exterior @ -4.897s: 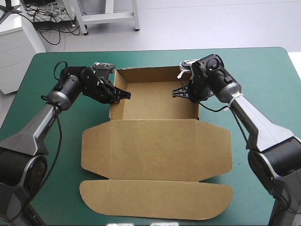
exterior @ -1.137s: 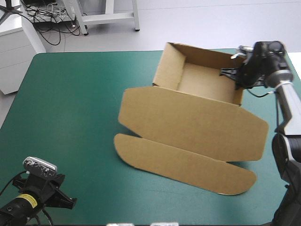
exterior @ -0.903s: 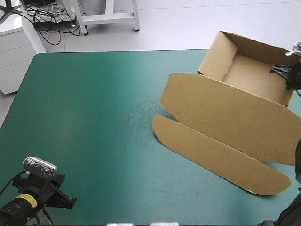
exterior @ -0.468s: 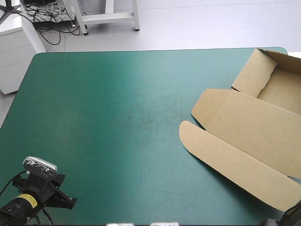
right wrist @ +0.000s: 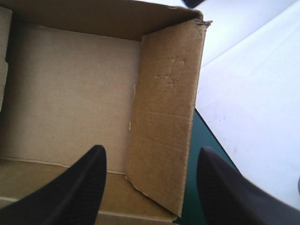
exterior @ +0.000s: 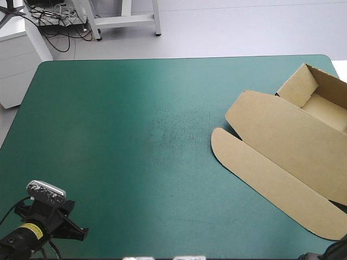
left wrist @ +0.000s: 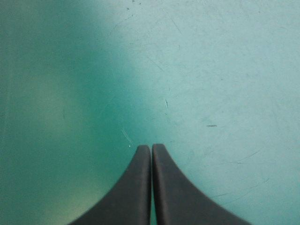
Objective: Fold the box
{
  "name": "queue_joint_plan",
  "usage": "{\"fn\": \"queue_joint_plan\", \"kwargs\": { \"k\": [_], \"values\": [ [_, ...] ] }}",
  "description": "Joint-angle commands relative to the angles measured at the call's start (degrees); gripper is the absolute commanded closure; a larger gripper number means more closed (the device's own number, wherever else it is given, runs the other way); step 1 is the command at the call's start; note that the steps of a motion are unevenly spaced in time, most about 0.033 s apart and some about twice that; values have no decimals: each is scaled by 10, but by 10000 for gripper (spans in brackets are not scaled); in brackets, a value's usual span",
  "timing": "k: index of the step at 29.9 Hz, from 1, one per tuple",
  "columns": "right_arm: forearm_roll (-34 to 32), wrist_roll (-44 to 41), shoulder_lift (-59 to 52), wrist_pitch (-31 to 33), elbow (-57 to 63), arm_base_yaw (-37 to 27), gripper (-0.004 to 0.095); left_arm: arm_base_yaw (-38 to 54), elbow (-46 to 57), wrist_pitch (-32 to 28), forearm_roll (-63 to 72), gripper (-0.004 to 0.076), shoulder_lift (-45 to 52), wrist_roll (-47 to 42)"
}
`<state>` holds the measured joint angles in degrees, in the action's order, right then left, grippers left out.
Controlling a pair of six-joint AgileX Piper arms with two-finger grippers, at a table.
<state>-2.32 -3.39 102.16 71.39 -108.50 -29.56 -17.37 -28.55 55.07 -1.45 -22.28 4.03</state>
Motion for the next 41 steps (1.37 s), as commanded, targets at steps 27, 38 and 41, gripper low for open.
{"fn": "queue_joint_plan", "kwargs": {
  "k": [27,38,41],
  "values": [
    [121,92,-493,5,311,180,913,0,-14,-32,4,734,-3,-2],
    [134,147,-696,-48,585,232,913,0,-14,-32,4,734,-3,-5],
    [149,156,-739,-77,650,232,913,0,-14,-32,4,734,-3,-4]
  ]
}}
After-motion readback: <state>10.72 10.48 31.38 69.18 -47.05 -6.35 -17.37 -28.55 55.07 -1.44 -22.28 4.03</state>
